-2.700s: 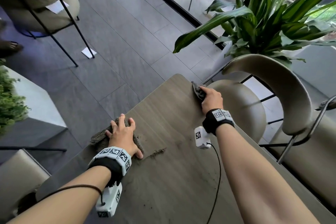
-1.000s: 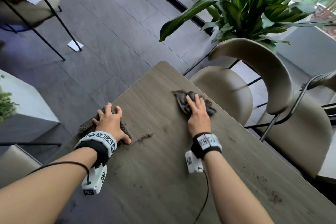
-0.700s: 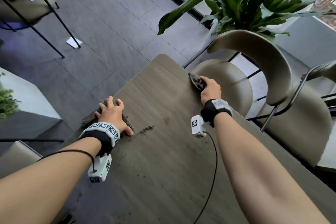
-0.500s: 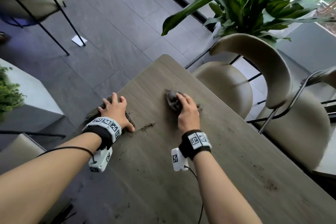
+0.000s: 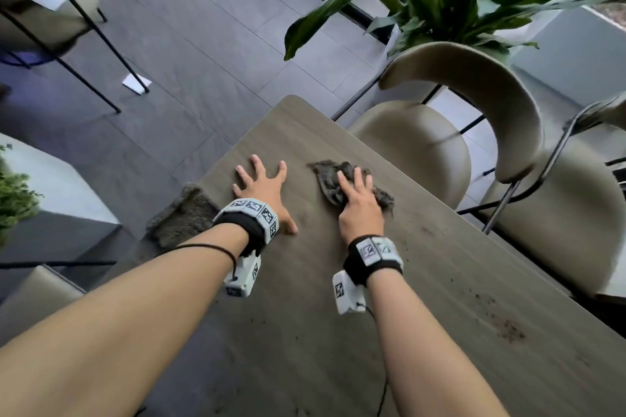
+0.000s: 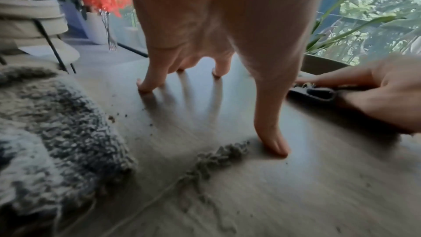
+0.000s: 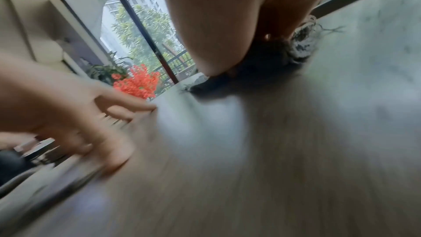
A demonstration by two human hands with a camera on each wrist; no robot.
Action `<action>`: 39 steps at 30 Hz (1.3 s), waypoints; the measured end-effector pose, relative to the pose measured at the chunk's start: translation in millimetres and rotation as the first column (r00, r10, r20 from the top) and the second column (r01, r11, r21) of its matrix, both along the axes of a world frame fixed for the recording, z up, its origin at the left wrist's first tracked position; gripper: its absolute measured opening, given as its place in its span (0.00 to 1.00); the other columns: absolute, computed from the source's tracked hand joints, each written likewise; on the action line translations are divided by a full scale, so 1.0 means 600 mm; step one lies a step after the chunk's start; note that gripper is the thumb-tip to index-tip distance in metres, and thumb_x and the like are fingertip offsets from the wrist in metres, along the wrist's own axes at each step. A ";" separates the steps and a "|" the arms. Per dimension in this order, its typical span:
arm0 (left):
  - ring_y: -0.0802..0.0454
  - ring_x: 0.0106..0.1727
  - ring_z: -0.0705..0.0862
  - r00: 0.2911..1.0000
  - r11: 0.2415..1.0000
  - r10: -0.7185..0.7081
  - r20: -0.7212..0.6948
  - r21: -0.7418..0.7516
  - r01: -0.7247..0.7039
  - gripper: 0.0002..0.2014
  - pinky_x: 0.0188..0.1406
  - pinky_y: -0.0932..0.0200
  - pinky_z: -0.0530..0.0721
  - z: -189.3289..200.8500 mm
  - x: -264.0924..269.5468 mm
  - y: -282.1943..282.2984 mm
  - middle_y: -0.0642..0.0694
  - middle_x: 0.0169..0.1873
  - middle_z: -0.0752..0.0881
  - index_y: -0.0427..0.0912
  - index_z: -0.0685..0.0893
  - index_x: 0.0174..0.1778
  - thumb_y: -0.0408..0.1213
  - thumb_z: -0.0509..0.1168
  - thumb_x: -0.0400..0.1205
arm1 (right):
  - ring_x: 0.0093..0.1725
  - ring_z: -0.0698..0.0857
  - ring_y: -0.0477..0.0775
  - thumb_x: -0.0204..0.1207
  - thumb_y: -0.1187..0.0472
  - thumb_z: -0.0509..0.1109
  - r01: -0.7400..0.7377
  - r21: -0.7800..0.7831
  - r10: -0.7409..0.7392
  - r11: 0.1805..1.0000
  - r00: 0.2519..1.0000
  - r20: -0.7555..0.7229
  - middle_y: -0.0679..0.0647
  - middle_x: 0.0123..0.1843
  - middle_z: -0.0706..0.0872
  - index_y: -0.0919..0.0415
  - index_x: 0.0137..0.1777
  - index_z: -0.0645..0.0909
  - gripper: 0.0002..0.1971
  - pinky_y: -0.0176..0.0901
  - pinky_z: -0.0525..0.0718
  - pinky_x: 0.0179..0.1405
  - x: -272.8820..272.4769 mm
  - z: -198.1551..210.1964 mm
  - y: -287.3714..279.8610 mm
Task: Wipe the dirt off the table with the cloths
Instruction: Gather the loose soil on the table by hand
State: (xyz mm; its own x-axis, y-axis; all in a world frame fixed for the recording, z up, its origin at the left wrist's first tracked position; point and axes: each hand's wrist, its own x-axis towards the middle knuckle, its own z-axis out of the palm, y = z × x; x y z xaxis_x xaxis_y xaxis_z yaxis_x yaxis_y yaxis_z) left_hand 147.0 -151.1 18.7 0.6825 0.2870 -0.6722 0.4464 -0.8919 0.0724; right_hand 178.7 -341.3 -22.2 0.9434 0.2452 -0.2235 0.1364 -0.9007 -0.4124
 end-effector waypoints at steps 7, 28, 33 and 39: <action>0.19 0.84 0.36 0.999 0.999 0.033 -0.035 -0.012 -0.033 0.74 0.79 0.20 0.55 -0.008 0.016 -0.003 0.32 0.84 0.29 0.61 0.39 0.88 0.55 0.88 0.56 | 0.84 0.57 0.57 0.73 0.74 0.56 0.096 -0.032 -0.096 0.995 0.995 -0.010 0.49 0.85 0.61 0.40 0.81 0.65 0.39 0.54 0.67 0.78 0.121 -0.004 -0.036; 0.18 0.84 0.39 0.998 1.000 0.018 -0.065 0.004 -0.018 0.74 0.77 0.18 0.58 -0.005 0.021 -0.002 0.31 0.84 0.30 0.61 0.40 0.87 0.57 0.88 0.56 | 0.85 0.54 0.55 0.70 0.78 0.58 -0.026 0.073 0.025 0.997 1.000 0.020 0.46 0.85 0.59 0.41 0.80 0.68 0.41 0.48 0.67 0.78 -0.125 0.001 0.021; 0.18 0.84 0.39 0.998 1.000 0.017 -0.064 0.003 -0.017 0.76 0.78 0.19 0.57 -0.007 0.024 -0.002 0.31 0.84 0.31 0.61 0.39 0.87 0.58 0.88 0.54 | 0.84 0.60 0.54 0.68 0.79 0.56 0.159 0.087 -0.166 0.983 0.983 0.074 0.47 0.83 0.66 0.44 0.76 0.75 0.40 0.52 0.69 0.76 0.008 -0.007 -0.049; 0.18 0.83 0.39 0.998 1.000 0.016 -0.059 0.010 -0.016 0.76 0.77 0.18 0.58 -0.009 0.026 -0.002 0.31 0.84 0.31 0.62 0.40 0.87 0.58 0.89 0.53 | 0.78 0.70 0.54 0.72 0.77 0.56 0.240 0.099 -0.247 0.966 0.967 0.056 0.52 0.77 0.76 0.47 0.73 0.79 0.34 0.41 0.65 0.76 0.132 -0.008 -0.090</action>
State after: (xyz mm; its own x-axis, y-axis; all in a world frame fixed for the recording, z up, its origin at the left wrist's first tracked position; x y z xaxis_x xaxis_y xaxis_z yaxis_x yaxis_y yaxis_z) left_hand 162.8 -152.5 13.2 0.6368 0.3038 -0.7087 0.4637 -0.8852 0.0373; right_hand 257.8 -395.0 -26.8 0.9892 0.0225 -0.1447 -0.0521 -0.8695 -0.4911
